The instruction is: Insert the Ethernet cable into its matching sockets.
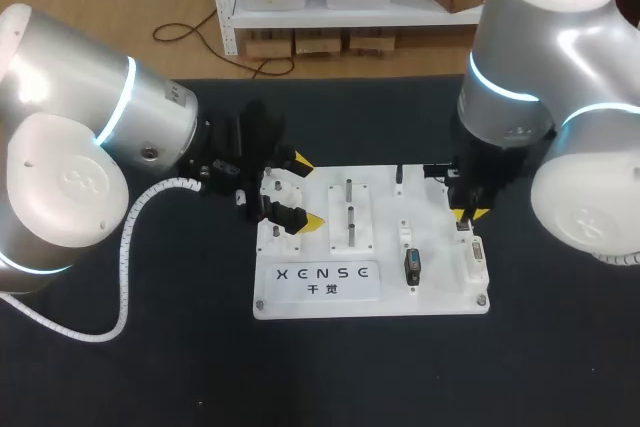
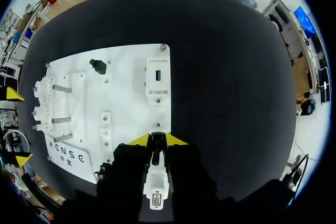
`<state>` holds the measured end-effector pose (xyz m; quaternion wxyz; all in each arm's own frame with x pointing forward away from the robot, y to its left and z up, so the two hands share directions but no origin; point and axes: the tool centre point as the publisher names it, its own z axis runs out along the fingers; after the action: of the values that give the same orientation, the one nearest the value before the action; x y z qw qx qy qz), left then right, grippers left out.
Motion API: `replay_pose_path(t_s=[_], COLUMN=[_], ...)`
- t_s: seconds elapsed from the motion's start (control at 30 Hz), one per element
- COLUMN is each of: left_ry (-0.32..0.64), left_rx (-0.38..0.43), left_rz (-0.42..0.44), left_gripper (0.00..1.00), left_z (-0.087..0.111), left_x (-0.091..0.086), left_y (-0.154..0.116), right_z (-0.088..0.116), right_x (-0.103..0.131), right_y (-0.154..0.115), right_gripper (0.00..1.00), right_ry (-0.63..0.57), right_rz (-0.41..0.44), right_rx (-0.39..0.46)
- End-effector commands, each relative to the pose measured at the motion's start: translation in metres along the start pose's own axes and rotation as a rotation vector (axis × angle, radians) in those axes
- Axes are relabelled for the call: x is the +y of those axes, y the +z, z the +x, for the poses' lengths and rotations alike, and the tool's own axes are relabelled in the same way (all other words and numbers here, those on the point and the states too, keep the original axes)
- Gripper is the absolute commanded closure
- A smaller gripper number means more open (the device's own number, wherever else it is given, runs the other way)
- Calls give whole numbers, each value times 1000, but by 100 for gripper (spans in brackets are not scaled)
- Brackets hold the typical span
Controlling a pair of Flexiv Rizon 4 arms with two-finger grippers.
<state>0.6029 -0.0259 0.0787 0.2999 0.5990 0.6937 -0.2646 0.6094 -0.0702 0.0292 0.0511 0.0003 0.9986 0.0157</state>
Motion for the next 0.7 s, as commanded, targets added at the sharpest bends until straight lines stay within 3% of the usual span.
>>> replay_pose_path(t_s=[0.03, 0.7], left_ry=[-2, -2], left_rx=[7, 7], left_rz=[-1, -1], left_gripper=[0, 0], left_z=[-1, -1], left_x=[0, 0], left_y=[1, 1], right_z=[-3, 2], right_x=[0, 2], right_y=[3, 18], right_gripper=[100, 100], right_ry=[-3, -56], right_rz=[0, 10], right_rx=[6, 24])
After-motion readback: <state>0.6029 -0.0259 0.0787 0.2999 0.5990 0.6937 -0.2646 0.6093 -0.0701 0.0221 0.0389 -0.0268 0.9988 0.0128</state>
